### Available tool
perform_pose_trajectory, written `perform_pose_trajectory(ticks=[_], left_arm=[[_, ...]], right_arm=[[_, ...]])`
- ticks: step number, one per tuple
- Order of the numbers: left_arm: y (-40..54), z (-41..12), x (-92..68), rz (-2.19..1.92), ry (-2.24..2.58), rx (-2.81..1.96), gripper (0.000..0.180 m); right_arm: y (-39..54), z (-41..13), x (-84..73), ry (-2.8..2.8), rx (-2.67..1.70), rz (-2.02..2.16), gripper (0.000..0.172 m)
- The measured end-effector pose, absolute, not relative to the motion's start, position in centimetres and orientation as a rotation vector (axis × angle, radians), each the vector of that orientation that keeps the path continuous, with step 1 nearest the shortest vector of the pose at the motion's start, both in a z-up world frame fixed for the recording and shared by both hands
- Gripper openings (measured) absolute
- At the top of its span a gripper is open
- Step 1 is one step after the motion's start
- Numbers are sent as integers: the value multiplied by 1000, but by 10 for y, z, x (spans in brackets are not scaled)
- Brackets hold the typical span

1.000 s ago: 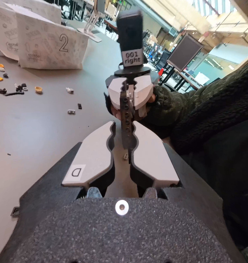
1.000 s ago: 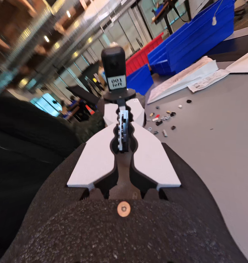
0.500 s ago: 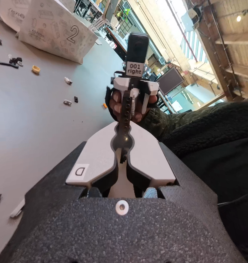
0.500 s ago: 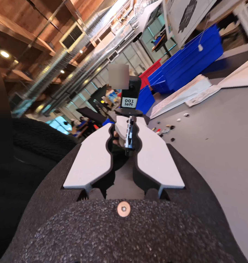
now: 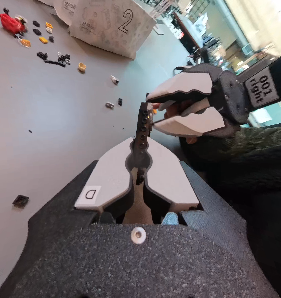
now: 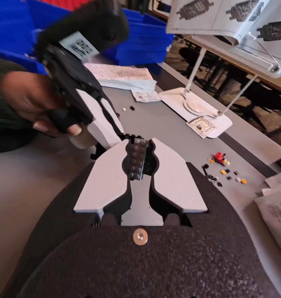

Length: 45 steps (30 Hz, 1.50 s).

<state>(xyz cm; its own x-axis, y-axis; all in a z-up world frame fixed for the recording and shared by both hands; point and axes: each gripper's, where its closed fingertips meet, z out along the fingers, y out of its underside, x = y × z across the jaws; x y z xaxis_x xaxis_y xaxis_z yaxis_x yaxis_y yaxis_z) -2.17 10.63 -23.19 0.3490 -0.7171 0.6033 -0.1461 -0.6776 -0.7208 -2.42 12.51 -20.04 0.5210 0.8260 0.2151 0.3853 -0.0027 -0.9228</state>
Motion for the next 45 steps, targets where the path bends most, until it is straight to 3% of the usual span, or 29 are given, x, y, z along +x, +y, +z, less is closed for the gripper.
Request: perform_pose_trajectory(ticks=[17,26,42,45], left_arm=[[118,-251,-24,-888,923,-2028,10],[119,-258,-17,-1447,545,-2183,14],[107,-253,-7,-1780,454,-2168,16],[132,-253,-28,-1792,253,-2170,13]], right_arm=[[134,-231,-27,-1144,-1694,346,16],[140,-233,-25,-1243,-1555,12,15],[129,-222,-20,-1361,-1310,-168,14],[109,-184,-27,-1293,-1173,-91,15]])
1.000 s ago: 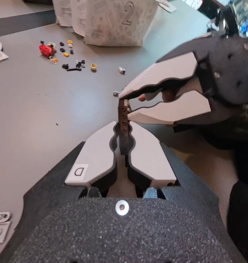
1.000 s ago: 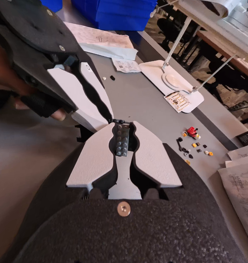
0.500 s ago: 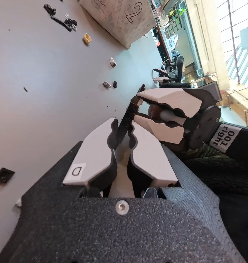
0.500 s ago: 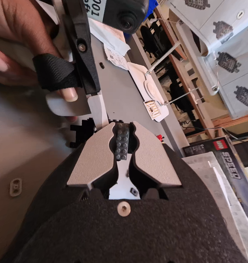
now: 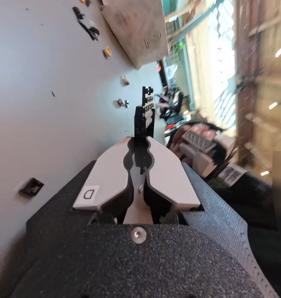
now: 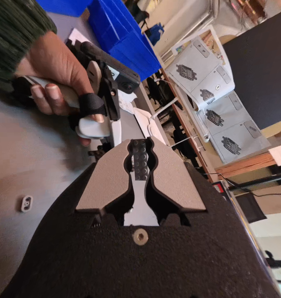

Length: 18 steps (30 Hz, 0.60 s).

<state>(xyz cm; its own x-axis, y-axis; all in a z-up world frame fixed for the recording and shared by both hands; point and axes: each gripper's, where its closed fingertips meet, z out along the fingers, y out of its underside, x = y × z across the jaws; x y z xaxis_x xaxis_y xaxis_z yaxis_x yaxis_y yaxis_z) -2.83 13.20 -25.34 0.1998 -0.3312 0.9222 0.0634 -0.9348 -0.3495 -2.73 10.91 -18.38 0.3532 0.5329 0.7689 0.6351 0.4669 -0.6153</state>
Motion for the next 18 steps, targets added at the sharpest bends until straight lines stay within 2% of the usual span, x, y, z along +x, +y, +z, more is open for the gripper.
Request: perform_pose_trajectory(ticks=[1,4,7,12,16,18], left_arm=[[125,-255,-27,-1690,368,-2176,12],[117,-246,-17,-1729,423,-2131,11],[123,-244,-24,-1742,395,-2113,11],[133,-243,-39,-1662,406,-2112,11],[129,-252,-50,-1550,544,-2203,11],[120,-259,-48,-1538,610,-2256,25]], right_arm=[[111,-185,-24,-1288,-1189,-74,16],[119,-189,-10,-1279,-1224,-19,16],[125,-187,-3,-1233,-1319,180,16],[118,-213,-6,-1269,-1535,530,16],[105,-227,-18,-1357,-1536,569,16],[98,-232,-23,-1402,-1530,580,16]])
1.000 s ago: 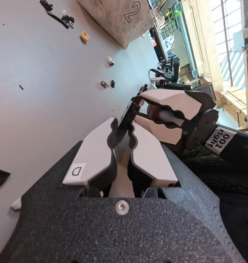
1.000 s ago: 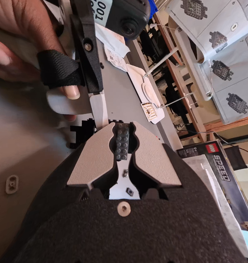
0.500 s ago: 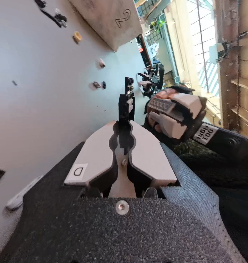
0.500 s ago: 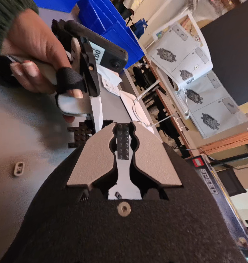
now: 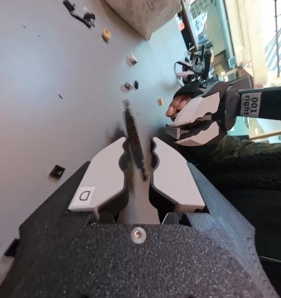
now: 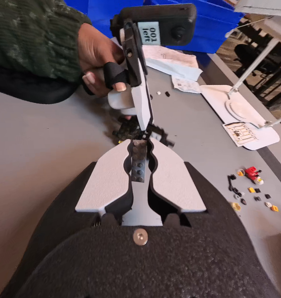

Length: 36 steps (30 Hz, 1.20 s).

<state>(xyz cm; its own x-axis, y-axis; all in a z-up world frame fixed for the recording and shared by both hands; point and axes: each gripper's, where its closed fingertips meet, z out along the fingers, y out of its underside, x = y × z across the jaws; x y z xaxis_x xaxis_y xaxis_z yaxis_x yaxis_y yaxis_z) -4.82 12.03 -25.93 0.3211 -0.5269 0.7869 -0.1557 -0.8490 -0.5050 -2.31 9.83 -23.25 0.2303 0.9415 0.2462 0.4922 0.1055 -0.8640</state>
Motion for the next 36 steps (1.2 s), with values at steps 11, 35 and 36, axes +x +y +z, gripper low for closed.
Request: perform_pose_trajectory(ticks=[11,35,36], left_arm=[[100,-219,-43,-1553,831,-2023,33],[71,-170,-405,359,42,-2356,7],[67,-179,-411,355,22,-2386,14]], right_arm=[[93,-231,-29,-1475,-1422,415,16],[127,-257,-9,-1206,-1877,493,37],[128,-263,-11,-1207,-1906,484,39]])
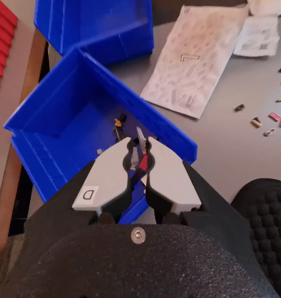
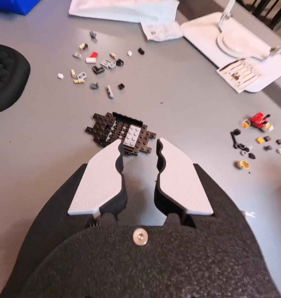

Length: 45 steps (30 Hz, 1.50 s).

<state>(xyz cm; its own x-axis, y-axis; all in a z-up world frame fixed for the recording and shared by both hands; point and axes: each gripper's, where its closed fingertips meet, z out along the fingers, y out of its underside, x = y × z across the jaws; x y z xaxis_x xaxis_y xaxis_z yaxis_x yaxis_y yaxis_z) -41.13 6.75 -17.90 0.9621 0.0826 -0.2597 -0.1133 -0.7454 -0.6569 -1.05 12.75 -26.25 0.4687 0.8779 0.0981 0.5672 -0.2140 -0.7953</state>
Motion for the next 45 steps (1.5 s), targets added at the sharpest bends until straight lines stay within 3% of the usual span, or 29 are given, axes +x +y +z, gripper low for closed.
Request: perform_pose_trajectory(ticks=[5,8,15,23,31,39,45], left_arm=[[72,-183,-417,387,13,-2355,43],[83,-171,-400,360,89,-2276,44],[119,-152,-272,12,505,-2045,43],[131,-173,-134,-536,887,-1968,43],[124,-230,-82,-1087,862,-2048,41],[88,-233,-55,-1507,915,-1992,41],[79,-238,-48,-1531,947,-2027,14]], right_arm=[[135,-275,-10,-1132,-2023,523,46],[139,-278,-11,-1098,-2059,549,49],[140,-291,-29,-1158,-2167,511,65],[137,-295,-27,-1218,-2157,518,44],[133,-273,-25,-1262,-1964,581,43],[113,-235,-37,-1331,-1663,663,43],[110,-221,-38,-1319,-1585,655,39]])
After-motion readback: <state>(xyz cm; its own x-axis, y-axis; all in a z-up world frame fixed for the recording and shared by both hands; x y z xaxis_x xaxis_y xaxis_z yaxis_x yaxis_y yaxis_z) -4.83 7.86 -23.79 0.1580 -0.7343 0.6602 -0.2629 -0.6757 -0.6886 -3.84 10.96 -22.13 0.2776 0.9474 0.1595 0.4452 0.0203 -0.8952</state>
